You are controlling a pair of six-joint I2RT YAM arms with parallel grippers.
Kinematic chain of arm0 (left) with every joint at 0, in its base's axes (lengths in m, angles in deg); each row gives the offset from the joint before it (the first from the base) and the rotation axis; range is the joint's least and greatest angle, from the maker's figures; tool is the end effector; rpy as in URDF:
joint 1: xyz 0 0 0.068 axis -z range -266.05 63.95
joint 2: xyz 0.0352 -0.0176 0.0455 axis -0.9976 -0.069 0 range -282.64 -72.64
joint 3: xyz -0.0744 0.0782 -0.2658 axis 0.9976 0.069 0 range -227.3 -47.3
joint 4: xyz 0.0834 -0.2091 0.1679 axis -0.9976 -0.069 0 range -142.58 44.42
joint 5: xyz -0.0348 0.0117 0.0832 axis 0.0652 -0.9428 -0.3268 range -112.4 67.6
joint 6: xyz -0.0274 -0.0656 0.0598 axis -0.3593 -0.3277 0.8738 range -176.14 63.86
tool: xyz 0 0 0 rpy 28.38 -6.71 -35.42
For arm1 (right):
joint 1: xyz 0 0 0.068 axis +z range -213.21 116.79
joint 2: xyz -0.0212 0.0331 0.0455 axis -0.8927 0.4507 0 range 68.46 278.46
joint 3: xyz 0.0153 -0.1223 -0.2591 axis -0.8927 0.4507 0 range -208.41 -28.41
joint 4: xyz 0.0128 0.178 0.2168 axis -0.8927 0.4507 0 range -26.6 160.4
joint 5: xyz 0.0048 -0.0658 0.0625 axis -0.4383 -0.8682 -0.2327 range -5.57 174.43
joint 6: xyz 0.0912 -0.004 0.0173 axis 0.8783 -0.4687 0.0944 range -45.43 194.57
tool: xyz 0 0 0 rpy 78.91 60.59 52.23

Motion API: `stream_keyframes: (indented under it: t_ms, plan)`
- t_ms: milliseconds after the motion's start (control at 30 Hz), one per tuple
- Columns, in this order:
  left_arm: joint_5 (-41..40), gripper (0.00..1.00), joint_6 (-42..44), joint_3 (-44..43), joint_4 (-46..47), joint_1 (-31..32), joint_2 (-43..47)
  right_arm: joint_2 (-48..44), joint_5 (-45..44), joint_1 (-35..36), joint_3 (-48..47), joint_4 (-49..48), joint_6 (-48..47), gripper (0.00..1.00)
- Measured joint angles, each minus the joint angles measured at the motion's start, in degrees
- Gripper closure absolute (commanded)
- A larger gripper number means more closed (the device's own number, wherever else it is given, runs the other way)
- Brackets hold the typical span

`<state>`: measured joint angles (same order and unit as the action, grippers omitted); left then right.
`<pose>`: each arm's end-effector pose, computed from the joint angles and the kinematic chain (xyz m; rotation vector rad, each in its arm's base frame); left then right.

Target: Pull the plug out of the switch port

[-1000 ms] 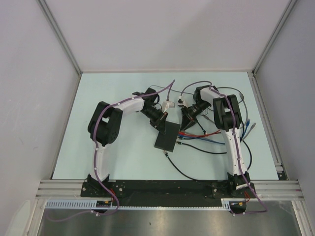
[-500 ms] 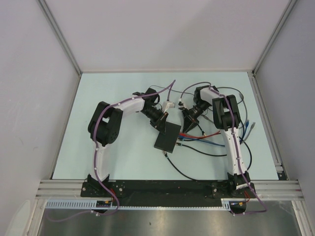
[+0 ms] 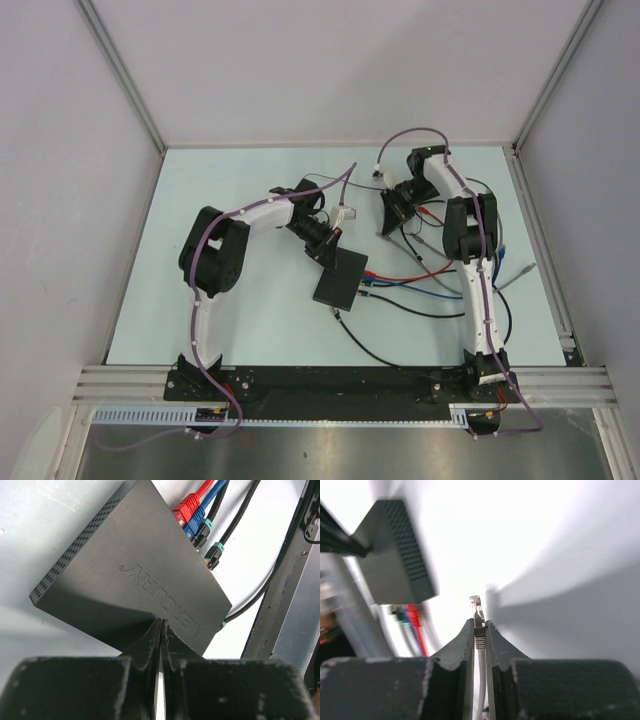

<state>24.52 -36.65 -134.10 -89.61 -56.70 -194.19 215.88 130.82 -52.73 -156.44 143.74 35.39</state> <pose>0.3568 -0.2707 0.1201 1.2530 2.4747 -1.2216 0.4835 0.1509 0.1022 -1.0978 2.6191 1.2382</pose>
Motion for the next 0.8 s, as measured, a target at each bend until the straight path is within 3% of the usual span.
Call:
stream_keyframes:
  t_ms: [367, 700, 733, 800]
  plan:
    - [0.0, 0.93, 0.0, 0.0, 0.0, 0.1, 0.0, -1.8, -14.8, -5.3, -10.6, -8.9, 7.4, 1.00]
    - [-0.2, 0.93, 0.1, -0.3, -0.2, 0.1, 0.0, -2.4, -20.3, -10.3, -14.3, -27.7, 18.4, 1.00]
    - [-0.3, 0.93, 0.2, -0.4, -0.2, 0.1, 0.0, -2.4, -20.8, -10.2, -14.3, -29.9, 19.8, 0.97]
    - [-0.7, 0.92, 0.5, -0.7, -0.4, 0.1, 0.0, -2.6, -21.7, -9.9, -14.3, -33.3, 22.5, 0.79]
